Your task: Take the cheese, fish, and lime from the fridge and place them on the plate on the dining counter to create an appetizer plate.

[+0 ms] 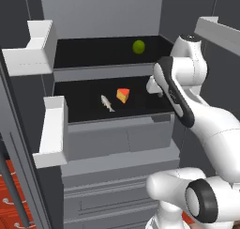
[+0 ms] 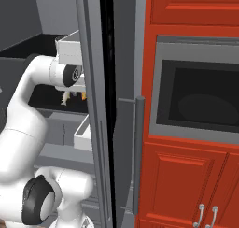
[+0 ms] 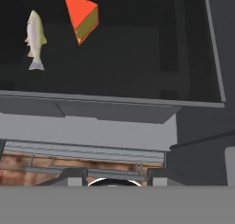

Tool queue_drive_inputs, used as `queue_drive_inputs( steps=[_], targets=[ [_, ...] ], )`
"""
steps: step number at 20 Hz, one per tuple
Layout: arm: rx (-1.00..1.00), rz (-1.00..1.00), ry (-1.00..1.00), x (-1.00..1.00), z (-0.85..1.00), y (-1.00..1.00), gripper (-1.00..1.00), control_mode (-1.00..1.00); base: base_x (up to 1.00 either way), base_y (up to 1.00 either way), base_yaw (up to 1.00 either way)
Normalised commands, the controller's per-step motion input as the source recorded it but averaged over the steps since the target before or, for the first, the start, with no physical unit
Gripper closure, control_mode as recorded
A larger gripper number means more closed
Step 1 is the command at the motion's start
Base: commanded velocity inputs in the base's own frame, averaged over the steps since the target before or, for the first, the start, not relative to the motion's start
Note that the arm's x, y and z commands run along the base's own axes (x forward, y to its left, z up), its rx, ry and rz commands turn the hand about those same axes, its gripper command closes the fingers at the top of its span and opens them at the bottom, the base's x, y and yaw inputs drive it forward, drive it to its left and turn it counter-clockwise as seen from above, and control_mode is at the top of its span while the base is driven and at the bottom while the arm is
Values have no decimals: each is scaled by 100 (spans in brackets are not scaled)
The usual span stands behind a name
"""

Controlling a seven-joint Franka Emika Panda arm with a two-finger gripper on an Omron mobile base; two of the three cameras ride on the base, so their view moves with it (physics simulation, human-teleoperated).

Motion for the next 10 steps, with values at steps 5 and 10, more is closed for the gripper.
queue_drive_inputs(
  steps=[5, 10],
  targets=[
    [0, 0, 0, -22, 0, 9, -100, -100, 0, 0, 0],
    [-1, 0, -3, -21, 0, 31, -100, -100, 0, 0, 0]
  ],
)
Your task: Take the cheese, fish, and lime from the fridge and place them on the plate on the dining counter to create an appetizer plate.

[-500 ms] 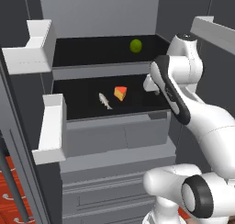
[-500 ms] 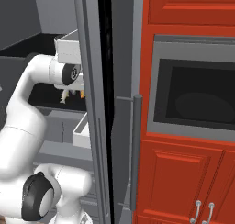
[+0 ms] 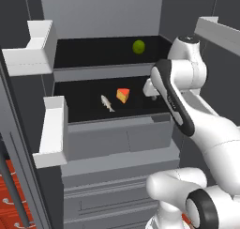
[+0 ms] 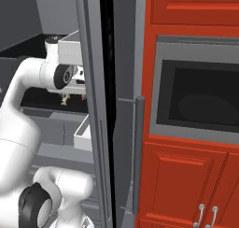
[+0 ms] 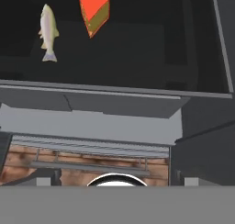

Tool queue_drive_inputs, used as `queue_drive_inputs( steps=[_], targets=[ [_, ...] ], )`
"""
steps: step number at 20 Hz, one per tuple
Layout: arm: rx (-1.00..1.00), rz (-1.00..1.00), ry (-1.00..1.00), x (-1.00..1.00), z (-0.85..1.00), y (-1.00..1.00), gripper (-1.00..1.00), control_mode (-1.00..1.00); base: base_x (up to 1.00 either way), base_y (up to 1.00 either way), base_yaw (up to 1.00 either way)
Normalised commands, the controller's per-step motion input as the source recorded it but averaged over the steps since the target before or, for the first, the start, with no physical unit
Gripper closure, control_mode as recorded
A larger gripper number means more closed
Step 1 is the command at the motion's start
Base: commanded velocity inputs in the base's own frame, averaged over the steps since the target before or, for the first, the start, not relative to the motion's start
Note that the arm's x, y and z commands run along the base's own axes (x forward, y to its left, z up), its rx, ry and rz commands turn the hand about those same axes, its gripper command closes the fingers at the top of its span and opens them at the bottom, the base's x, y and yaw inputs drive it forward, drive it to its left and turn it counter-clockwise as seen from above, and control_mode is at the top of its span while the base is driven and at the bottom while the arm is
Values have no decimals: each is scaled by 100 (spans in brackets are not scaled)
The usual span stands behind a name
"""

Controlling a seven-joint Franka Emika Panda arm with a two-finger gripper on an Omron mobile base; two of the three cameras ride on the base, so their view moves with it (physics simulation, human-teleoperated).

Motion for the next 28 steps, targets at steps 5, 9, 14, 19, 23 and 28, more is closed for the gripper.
queue_drive_inputs(
  steps=[5, 9, 14, 19, 23, 28],
  targets=[
    [-1, 0, -1, 0, 0, 40, -100, -100, 0, 0, 0],
    [0, 0, -1, 0, 0, 24, -100, -100, 0, 0, 0],
    [0, -2, 0, 3, 0, 27, -100, -100, 0, 0, 0],
    [0, -5, 0, 13, -9, 29, -100, -100, 0, 0, 0],
    [0, -3, -3, 3, 0, 7, -100, -100, 0, 0, 0],
    [0, 0, -1, 0, 0, 0, -100, -100, 0, 0, 0]
  ],
)
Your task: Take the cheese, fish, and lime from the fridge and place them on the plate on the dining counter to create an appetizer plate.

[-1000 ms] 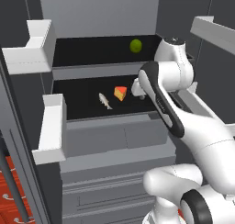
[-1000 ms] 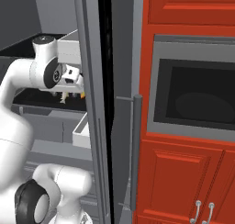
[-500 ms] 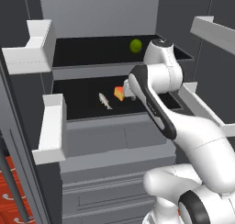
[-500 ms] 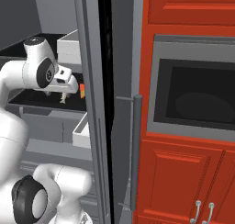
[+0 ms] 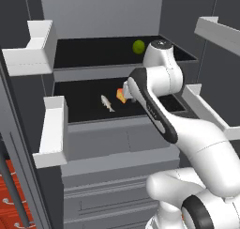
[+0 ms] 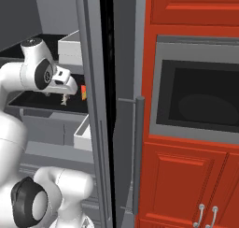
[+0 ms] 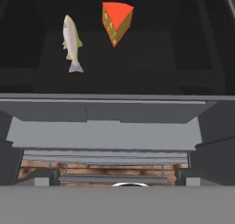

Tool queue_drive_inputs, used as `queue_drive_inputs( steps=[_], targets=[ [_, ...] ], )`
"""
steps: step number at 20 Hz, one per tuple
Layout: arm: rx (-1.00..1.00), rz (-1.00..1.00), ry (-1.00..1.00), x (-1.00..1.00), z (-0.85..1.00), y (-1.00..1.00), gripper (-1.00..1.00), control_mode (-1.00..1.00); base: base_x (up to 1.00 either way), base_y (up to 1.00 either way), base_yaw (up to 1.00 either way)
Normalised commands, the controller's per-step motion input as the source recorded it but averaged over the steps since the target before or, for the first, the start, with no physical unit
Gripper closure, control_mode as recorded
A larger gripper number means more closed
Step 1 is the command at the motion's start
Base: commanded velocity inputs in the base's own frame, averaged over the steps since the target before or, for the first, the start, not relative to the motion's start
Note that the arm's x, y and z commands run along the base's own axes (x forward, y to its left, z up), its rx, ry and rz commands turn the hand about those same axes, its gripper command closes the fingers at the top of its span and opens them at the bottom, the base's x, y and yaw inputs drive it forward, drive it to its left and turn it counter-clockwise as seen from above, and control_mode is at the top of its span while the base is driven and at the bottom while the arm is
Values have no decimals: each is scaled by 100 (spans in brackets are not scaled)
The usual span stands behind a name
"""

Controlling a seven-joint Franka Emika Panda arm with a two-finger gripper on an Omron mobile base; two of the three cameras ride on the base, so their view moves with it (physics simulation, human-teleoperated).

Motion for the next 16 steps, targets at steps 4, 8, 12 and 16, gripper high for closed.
queue_drive_inputs(
  steps=[4, 8, 12, 16],
  targets=[
    [0, 0, -13, 14, -26, 0, -100, -100, 0, 0, 0],
    [0, 0, -13, 25, -52, 0, -100, -100, 0, 0, 0],
    [0, -3, -12, 22, -51, 0, -100, -100, 0, 0, 0],
    [0, -3, -5, 21, -22, 0, -100, -100, 0, 0, 0]
  ],
)
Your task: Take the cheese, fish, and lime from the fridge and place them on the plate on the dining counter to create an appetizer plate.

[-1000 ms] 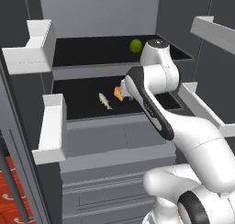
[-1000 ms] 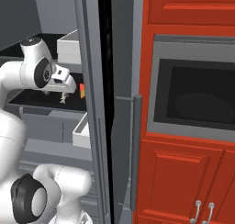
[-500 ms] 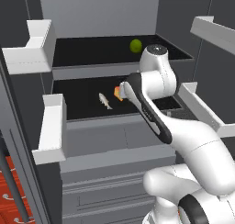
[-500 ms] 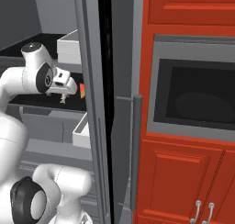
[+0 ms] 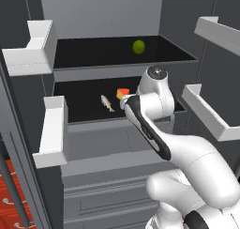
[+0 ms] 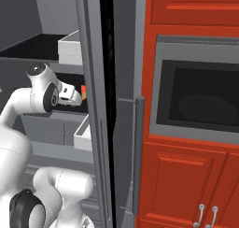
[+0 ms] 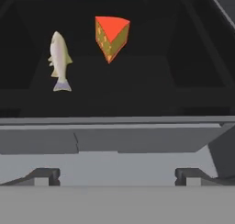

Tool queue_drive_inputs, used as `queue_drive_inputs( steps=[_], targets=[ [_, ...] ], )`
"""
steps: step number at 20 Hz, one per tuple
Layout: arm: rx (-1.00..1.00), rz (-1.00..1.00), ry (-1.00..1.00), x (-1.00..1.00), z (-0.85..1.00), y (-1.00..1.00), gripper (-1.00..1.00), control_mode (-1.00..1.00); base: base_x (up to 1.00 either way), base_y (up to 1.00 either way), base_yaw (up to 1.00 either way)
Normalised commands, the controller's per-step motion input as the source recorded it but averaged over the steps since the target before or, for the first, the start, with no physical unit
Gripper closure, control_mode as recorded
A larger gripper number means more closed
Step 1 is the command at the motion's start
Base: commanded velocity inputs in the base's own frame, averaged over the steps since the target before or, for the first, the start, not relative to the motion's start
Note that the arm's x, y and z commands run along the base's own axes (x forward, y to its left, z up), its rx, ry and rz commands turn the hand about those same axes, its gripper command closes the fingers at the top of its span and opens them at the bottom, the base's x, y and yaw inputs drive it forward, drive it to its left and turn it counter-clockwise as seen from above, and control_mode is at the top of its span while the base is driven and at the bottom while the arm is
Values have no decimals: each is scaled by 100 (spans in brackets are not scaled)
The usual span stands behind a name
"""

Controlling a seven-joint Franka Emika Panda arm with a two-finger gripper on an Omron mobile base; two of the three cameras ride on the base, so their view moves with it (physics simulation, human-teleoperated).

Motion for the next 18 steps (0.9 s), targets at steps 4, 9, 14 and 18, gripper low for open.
queue_drive_inputs(
  steps=[4, 9, 14, 18],
  targets=[
    [2, -4, 0, 26, 0, 0, -100, -100, 0, 0, 0],
    [9, -5, 0, 37, 0, -1, -100, -100, 0, 0, 0],
    [4, -5, -1, 44, -6, 0, -100, -100, 0, 0, 0],
    [0, -4, -6, 30, -11, 0, -100, -100, 0, 0, 0]
  ],
)
